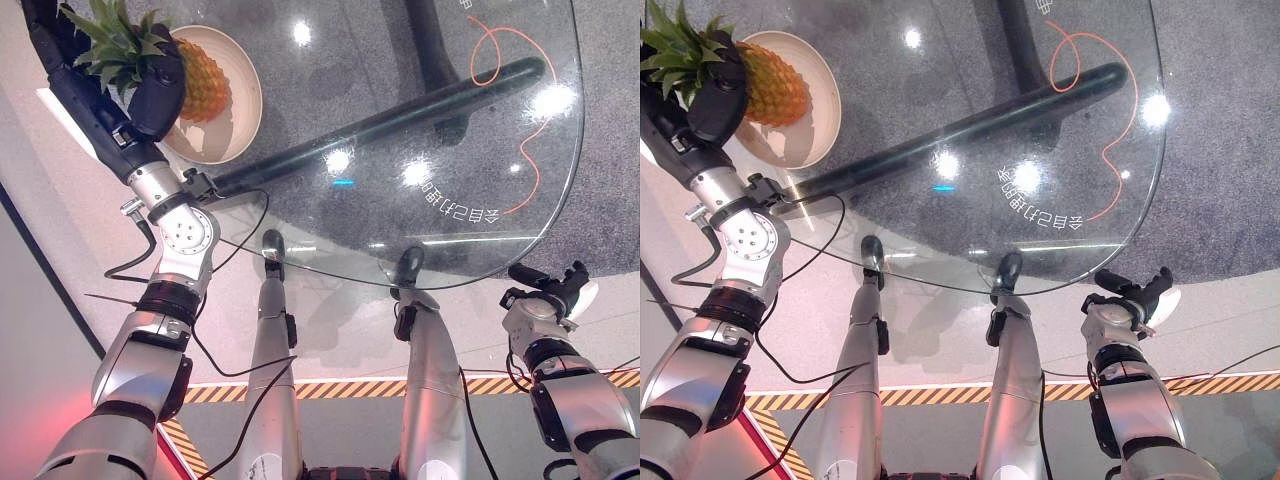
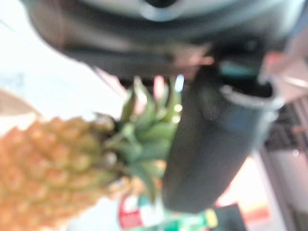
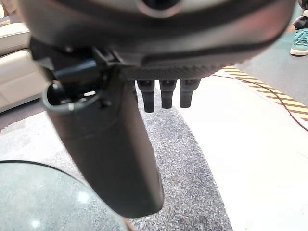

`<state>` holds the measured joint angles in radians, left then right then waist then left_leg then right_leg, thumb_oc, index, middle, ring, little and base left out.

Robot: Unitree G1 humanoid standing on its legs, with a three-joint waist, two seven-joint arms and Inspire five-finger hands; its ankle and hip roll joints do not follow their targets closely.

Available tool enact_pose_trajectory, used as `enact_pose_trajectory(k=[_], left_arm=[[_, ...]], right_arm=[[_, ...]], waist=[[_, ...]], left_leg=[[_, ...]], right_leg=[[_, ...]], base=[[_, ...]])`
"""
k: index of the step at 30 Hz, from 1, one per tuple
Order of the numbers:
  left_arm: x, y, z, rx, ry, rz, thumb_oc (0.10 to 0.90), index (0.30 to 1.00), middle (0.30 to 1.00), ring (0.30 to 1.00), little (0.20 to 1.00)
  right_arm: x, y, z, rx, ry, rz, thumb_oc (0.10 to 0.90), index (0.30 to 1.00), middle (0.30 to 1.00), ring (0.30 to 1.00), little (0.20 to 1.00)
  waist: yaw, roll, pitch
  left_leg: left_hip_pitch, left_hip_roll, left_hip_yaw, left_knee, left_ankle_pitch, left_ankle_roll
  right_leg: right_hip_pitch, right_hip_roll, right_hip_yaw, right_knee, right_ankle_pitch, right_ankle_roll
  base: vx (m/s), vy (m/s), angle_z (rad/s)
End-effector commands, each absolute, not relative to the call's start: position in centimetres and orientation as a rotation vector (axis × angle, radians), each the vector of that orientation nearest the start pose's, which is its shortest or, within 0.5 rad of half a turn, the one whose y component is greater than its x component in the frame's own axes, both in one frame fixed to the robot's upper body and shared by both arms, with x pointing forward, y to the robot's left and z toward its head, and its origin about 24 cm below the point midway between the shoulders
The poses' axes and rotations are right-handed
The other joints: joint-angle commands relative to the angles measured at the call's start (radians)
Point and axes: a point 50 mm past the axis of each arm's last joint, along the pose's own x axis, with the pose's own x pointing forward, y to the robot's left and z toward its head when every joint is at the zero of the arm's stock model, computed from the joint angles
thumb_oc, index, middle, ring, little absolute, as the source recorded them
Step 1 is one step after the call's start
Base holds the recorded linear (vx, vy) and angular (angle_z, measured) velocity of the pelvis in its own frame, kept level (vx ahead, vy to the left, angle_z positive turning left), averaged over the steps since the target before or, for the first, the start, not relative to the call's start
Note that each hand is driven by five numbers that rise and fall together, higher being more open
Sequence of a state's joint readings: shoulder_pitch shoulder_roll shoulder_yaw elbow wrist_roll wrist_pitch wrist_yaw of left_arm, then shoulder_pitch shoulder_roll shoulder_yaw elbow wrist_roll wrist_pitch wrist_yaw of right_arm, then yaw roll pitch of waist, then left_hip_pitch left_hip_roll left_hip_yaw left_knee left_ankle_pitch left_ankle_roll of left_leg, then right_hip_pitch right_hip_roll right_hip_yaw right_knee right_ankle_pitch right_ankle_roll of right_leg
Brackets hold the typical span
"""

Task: Pick up the fruit to the plate

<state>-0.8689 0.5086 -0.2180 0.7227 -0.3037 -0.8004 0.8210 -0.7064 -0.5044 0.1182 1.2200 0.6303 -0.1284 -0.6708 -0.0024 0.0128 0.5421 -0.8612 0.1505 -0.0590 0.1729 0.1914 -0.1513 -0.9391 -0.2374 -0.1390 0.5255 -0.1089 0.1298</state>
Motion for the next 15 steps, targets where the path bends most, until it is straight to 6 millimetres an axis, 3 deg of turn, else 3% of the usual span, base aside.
enact_pose_trajectory(k=[1,15], left_arm=[[33.3,24.3,25.8,-0.225,-1.123,0.646,0.8,0.9,0.9,0.9,0.9],[32.9,24.5,23.9,-0.235,-1.08,0.634,0.8,0.9,0.9,0.9,0.9]], right_arm=[[29.6,-34.4,3.0,-0.028,0.337,-1.149,0.8,0.9,0.9,0.9,0.9],[29.1,-34.8,2.8,-0.029,0.342,-1.16,0.8,0.9,0.9,0.9,0.9]], waist=[[0.024,-0.053,-0.022],[0.036,-0.034,-0.022]], left_leg=[[-0.017,-0.062,0.016,0.185,-0.184,0.054],[-0.008,-0.067,0.02,0.185,-0.184,0.055]], right_leg=[[0.083,0.075,0.008,-0.143,0.108,-0.022],[0.089,0.06,0.001,-0.136,0.105,-0.02]], base=[[0.0,0.0,0.0],[0.0,0.0,0.0]])
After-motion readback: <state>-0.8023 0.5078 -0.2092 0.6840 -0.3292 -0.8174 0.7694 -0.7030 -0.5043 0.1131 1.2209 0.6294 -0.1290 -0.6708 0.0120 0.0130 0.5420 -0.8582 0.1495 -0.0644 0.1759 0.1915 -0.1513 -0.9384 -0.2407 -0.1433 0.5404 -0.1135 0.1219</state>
